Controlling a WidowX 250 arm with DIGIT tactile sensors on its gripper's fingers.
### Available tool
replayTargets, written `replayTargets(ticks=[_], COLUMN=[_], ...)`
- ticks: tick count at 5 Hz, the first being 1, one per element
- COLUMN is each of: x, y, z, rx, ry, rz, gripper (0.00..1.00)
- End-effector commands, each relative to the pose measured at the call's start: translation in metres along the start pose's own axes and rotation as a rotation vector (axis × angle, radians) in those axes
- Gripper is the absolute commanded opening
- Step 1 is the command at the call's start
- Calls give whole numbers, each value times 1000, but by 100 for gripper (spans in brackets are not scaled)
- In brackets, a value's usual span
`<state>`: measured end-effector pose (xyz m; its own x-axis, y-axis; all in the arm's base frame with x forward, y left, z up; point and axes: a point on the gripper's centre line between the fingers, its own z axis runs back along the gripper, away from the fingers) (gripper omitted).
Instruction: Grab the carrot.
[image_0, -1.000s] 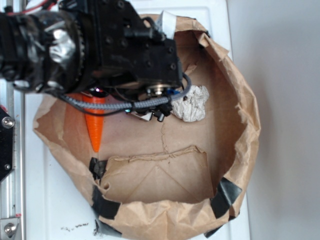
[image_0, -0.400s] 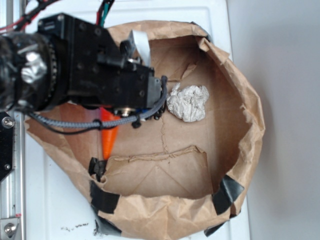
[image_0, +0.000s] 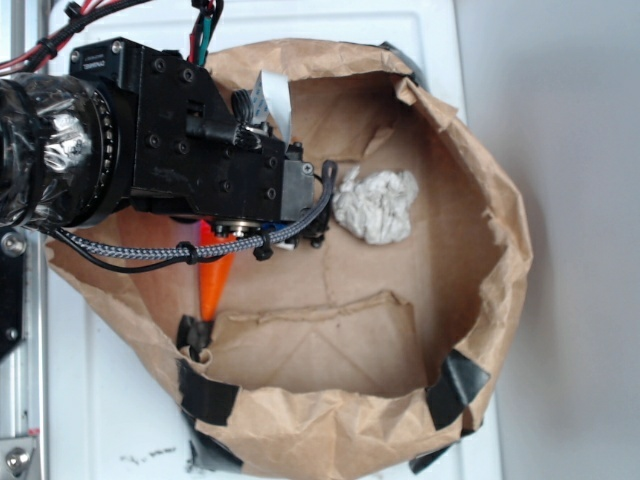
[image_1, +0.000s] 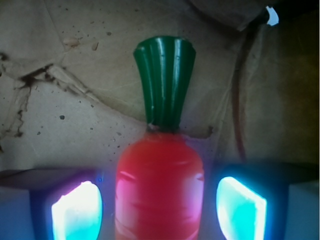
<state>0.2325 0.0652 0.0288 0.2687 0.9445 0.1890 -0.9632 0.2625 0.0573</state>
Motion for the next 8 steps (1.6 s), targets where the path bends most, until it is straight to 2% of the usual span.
replayTargets(ticks=[1,2,3,4,5,6,8], x=[10,13,16,16,10,9,-5], y=[4,4,3,2,-3,-17,-31], z=[4,9,19,55,100,123,148], rx=[9,-33,-89,-180,-210,-181,-163], ry=[32,59,42,-48,-157,-156,-71], rz=[-37,-82,-119,-198,-312,-456,-722], gripper=[0,0,0,0,0,0,0])
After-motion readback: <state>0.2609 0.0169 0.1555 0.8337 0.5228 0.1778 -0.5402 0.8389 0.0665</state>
